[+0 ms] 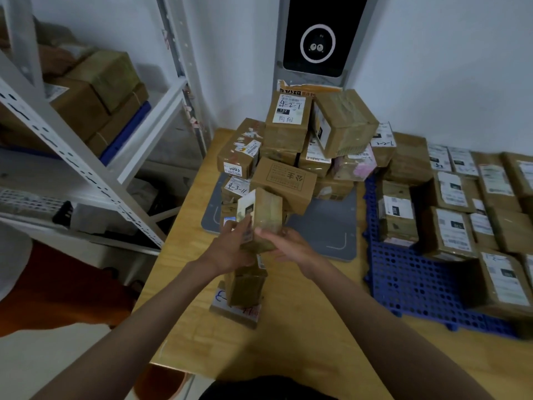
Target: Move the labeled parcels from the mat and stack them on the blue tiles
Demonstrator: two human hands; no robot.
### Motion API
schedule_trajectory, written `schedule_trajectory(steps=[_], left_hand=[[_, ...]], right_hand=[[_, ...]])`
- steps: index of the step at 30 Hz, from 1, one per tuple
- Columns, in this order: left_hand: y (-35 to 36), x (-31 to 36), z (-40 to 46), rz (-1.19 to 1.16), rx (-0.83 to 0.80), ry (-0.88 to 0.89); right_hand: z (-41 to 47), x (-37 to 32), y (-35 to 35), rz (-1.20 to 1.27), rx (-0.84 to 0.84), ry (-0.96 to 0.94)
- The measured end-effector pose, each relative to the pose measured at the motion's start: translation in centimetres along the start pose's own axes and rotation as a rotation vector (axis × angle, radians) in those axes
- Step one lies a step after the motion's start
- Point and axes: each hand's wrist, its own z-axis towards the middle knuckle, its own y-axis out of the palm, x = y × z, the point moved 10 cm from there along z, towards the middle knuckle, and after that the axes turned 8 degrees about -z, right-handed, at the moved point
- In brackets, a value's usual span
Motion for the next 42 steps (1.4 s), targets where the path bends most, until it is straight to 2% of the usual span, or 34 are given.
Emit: schedule_trajectory(steps=[7, 12, 17, 27, 35, 42], left_hand=[[3.0, 2.9, -1.4, -0.023, -0.029, 0.115], [3.3, 3.1, -1.3, -0.117, 0.041, 0.015], [5.3, 4.3, -1.2, -0.284, -0.038, 0.004], [8.7, 5.5, -2.4, -0.281, -0.043, 0.058], [13.2, 7.8, -2.7, -0.237, -0.087, 0.113], [19.7, 10.7, -2.0, -0.242, -0.189, 0.125]], right_hand=[[-2.5, 3.8, -2.8, 0.042, 0.118, 0.031], [-4.5, 5.9, -4.4, 0.104, 0.166, 0.087], [-6.7, 6.6, -5.2, 0.094, 0.208, 0.073], [-10.1, 8.6, -6.4, 0.051, 0.384, 0.011], [-13.4, 14.5, -7.7, 0.172, 0.48, 0.152], [-16.2, 20.0, -11.2, 0.277, 0.547, 0.221]])
